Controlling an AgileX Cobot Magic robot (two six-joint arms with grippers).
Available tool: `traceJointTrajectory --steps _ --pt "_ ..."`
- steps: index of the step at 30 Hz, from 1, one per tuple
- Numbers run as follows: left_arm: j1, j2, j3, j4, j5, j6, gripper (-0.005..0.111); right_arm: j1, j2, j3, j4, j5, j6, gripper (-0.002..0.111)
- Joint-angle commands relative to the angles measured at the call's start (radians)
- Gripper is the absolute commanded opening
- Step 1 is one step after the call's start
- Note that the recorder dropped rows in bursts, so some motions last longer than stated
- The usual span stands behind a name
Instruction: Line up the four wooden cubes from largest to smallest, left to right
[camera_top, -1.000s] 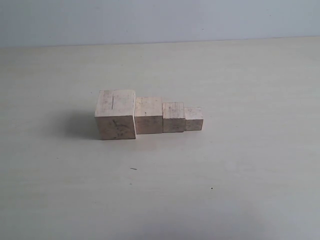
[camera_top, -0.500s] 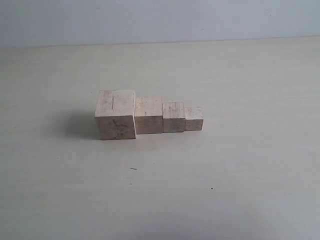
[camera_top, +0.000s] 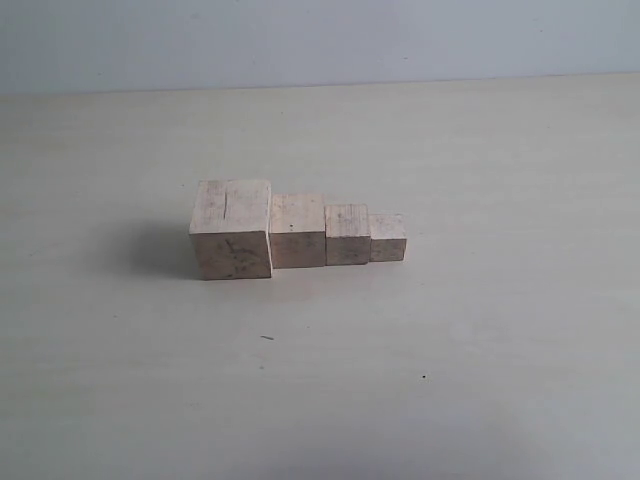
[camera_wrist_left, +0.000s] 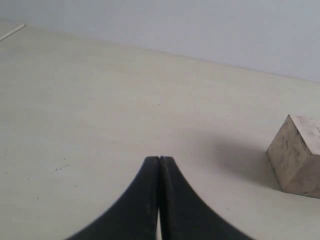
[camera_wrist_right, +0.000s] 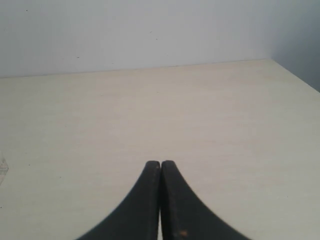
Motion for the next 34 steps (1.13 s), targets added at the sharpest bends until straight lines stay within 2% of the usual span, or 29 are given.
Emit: traceJointTrajectory --steps 1,34 --pt "-0.006 -0.006 0.000 -0.003 -0.008 -0.002 0.000 -0.005 -0.007 0.004 -0.006 -0.003 0.000 0.000" --pt "-0.006 -0.006 0.000 -0.003 -0.008 -0.002 0.000 -0.005 -0.007 0.004 0.006 -0.003 0.000 0.000"
